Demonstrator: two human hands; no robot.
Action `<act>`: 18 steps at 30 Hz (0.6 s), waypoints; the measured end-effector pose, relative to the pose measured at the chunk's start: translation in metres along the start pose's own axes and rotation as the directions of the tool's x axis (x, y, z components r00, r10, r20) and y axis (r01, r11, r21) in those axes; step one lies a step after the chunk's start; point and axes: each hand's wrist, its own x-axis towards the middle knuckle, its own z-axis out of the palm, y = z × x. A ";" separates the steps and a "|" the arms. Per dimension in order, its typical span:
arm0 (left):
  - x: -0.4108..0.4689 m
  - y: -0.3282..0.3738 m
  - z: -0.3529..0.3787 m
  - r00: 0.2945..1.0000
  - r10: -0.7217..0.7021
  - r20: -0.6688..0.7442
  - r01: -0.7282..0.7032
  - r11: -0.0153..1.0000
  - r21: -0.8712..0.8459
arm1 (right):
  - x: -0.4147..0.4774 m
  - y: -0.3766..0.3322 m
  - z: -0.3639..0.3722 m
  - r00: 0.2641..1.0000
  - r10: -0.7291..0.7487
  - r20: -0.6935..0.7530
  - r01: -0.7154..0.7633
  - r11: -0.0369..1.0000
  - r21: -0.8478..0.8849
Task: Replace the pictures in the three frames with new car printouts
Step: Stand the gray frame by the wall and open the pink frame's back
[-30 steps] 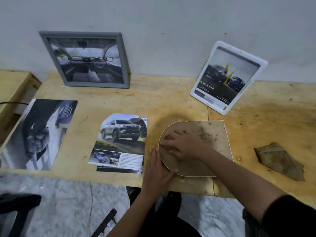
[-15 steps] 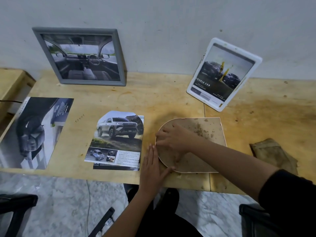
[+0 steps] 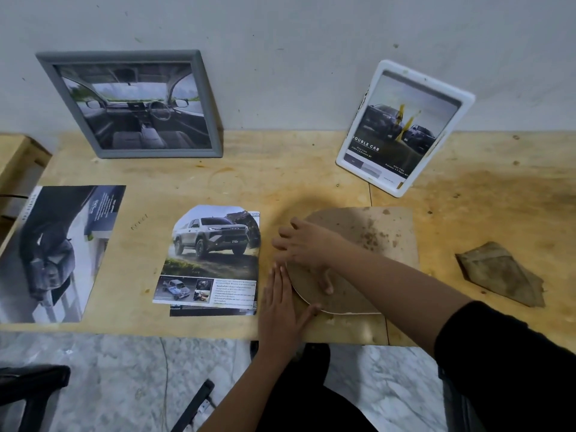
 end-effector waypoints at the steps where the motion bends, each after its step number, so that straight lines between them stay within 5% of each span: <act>1: -0.001 -0.001 0.001 1.000 -0.006 -0.004 0.006 1.000 0.001 | -0.003 0.003 -0.005 1.000 0.000 0.024 -0.001 1.000 0.016; 11: -0.008 -0.005 0.008 0.998 -0.028 -0.048 0.028 1.000 0.010 | 0.006 0.037 -0.029 0.983 0.073 0.170 -0.136 0.908 0.396; 14: -0.026 0.019 0.018 0.998 0.002 -0.069 -0.003 1.000 -0.018 | -0.065 0.052 -0.046 0.945 0.319 0.072 -0.318 0.848 0.424; 18: -0.020 0.040 0.016 0.998 0.022 -0.061 -0.025 0.998 -0.056 | -0.165 0.083 -0.052 0.769 0.633 -0.090 -0.455 0.640 0.619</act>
